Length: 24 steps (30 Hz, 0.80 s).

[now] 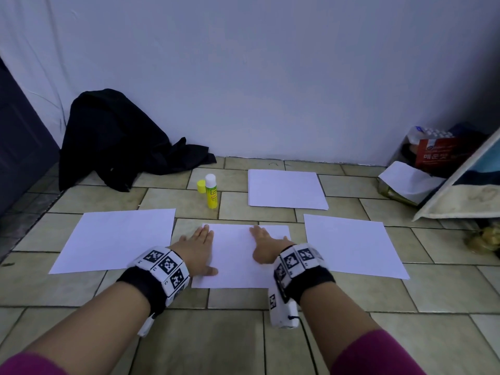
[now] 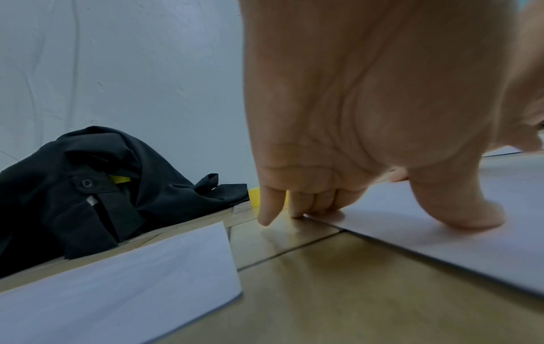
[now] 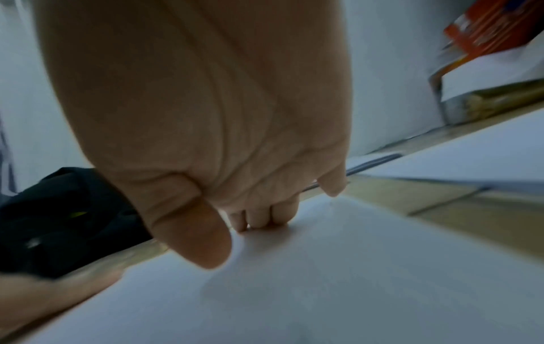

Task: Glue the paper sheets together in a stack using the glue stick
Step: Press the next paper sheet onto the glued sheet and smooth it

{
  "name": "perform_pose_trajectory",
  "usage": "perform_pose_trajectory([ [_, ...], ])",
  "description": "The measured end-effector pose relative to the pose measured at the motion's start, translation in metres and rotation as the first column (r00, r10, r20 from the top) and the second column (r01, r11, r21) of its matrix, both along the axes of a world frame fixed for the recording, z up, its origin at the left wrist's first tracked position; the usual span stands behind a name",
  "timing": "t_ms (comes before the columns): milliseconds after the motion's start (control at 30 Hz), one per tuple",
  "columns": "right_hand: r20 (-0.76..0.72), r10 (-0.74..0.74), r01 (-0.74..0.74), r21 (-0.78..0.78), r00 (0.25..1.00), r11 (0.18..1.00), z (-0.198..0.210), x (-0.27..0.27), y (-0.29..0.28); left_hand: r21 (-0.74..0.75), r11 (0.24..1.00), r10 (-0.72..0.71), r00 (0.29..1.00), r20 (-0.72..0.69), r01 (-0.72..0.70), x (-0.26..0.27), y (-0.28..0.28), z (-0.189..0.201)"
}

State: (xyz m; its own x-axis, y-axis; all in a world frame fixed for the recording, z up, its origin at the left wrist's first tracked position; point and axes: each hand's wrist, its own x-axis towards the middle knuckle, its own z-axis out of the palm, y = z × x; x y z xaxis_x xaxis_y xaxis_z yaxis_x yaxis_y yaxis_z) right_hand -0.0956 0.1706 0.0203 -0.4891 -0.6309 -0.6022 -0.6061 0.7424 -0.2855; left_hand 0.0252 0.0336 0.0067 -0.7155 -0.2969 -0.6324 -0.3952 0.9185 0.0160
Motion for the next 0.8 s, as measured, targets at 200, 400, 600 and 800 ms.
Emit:
perform_pose_trajectory([
  [200,0.019,-0.076,0.073,0.116,0.997,0.991,0.023,-0.022,0.022,0.011,0.999,-0.040,0.999,-0.014,0.040,0.003,-0.001,0.006],
  [400,-0.119,-0.110,0.116,0.037,0.987,0.993,0.005,-0.009,0.018,-0.089,0.995,-0.050,0.998,-0.037,0.047,0.006,0.001,0.014],
  [600,-0.291,-0.066,0.075,0.019,0.954,0.997,-0.009,0.022,0.002,-0.214,0.970,-0.169,0.948,-0.269,0.112,-0.008,0.023,0.018],
  [800,-0.187,-0.156,0.148,-0.055,0.970,0.987,-0.017,0.034,-0.020,-0.249,0.959,-0.200,0.943,-0.265,0.134,-0.005,0.047,0.015],
])
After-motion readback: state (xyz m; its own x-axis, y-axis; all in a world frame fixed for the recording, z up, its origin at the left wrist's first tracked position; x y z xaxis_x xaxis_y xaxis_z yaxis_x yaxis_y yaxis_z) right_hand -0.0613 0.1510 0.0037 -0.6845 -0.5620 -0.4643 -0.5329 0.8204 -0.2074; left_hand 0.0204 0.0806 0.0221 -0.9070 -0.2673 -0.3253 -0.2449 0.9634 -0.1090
